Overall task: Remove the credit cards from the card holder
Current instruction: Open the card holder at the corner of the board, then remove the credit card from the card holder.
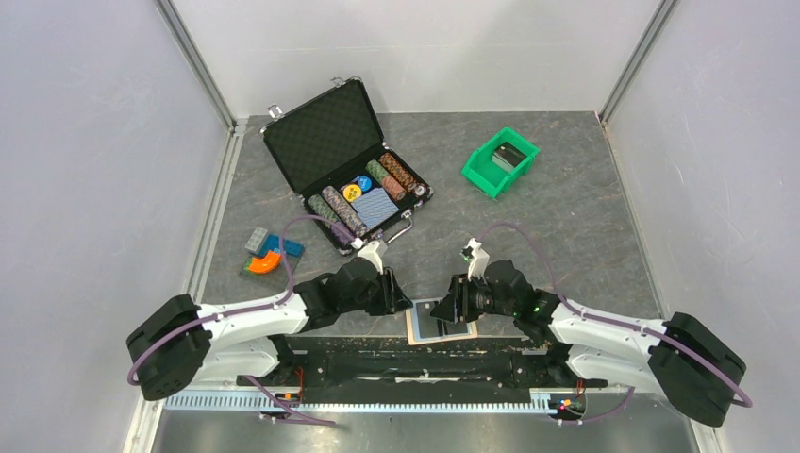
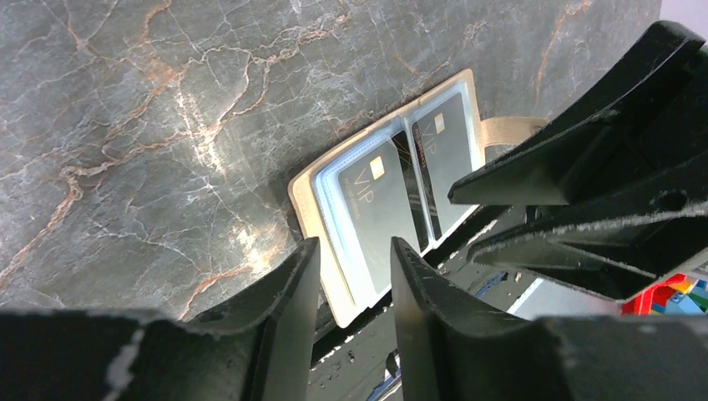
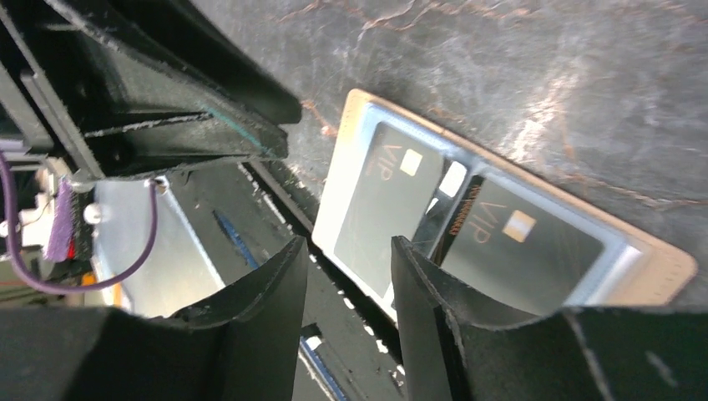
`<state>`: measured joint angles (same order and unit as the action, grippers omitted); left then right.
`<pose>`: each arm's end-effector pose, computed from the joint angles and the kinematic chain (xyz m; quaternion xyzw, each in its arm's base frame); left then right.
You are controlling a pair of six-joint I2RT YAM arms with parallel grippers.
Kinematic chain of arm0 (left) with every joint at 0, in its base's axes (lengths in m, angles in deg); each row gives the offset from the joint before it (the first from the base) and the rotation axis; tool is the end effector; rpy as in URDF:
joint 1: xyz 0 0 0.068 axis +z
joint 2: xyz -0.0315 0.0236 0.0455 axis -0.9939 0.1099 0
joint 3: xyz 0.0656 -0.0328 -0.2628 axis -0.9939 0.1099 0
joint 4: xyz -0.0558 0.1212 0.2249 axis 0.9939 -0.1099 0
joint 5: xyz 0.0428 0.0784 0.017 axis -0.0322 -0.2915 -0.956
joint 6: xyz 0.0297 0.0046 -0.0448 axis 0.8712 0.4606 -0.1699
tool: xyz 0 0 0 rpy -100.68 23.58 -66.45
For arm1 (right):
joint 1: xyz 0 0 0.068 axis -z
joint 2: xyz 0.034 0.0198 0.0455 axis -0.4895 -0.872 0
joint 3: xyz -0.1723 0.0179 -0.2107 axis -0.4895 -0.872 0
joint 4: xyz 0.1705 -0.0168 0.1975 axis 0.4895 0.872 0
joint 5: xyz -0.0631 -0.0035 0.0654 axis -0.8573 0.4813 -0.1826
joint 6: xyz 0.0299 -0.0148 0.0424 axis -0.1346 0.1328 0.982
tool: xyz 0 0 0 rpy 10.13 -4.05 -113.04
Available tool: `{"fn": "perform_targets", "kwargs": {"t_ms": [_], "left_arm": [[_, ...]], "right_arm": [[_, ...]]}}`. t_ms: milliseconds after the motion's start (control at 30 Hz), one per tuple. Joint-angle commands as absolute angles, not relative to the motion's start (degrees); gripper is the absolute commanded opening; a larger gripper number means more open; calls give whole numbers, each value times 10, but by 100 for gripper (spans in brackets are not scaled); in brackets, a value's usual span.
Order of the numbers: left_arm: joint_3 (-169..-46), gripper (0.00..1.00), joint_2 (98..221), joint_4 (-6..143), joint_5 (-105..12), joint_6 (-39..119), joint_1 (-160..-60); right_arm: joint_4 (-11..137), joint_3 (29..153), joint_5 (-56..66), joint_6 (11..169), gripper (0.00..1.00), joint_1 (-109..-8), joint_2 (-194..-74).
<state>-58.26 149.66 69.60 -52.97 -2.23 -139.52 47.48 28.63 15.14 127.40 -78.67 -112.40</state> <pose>0.1207 -0.1797 0.1645 0.0187 0.9018 -0.3611 0.2367 0.1166 0.1528 0.1511 -0.1153 0.8542 0.4492 0.2350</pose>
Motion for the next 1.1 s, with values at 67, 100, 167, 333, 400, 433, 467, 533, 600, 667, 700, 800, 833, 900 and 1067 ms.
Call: {"fn": "perform_targets", "kwargs": {"t_ms": [67,100,167,333,400,433,467,533,600,667,700,800,833,900,1067], "left_arm": [[-600,31,1499,735,-488,-15,-1396],[-601,28,1504,745,-480,-12,-1396],[-601,24,1515,762,-468,-12,-1396],[-587,18,1548,803,-453,-16,-1396],[-580,17,1569,822,-449,-18,-1395],[-578,17,1580,826,-449,-18,-1396],[-577,16,1589,826,-448,-18,-1396],[-573,15,1604,832,-449,-19,-1395],[-568,15,1613,837,-451,-20,-1395],[-565,14,1618,836,-454,-20,-1396],[-565,14,1620,832,-455,-19,-1395],[-561,13,1623,828,-456,-18,-1396],[-560,13,1623,828,-457,-18,-1396],[-558,13,1624,828,-458,-17,-1395],[-556,13,1627,828,-457,-18,-1396]], "right_arm": [[546,314,82,1227,41,-782,-1094],[544,312,85,1228,40,-781,-1096],[535,312,94,1229,39,-781,-1102],[475,301,129,1259,37,-780,-1126],[462,302,138,1268,37,-780,-1140],[458,302,139,1273,37,-780,-1149],[455,302,142,1276,37,-780,-1154],[458,304,138,1280,37,-780,-1164],[474,305,125,1278,37,-780,-1166],[497,306,107,1272,37,-780,-1166],[506,305,101,1268,37,-780,-1165],[513,298,95,1267,37,-780,-1167],[514,295,94,1267,37,-781,-1168],[514,291,93,1268,37,-780,-1171],[507,287,96,1271,37,-780,-1174]]}}
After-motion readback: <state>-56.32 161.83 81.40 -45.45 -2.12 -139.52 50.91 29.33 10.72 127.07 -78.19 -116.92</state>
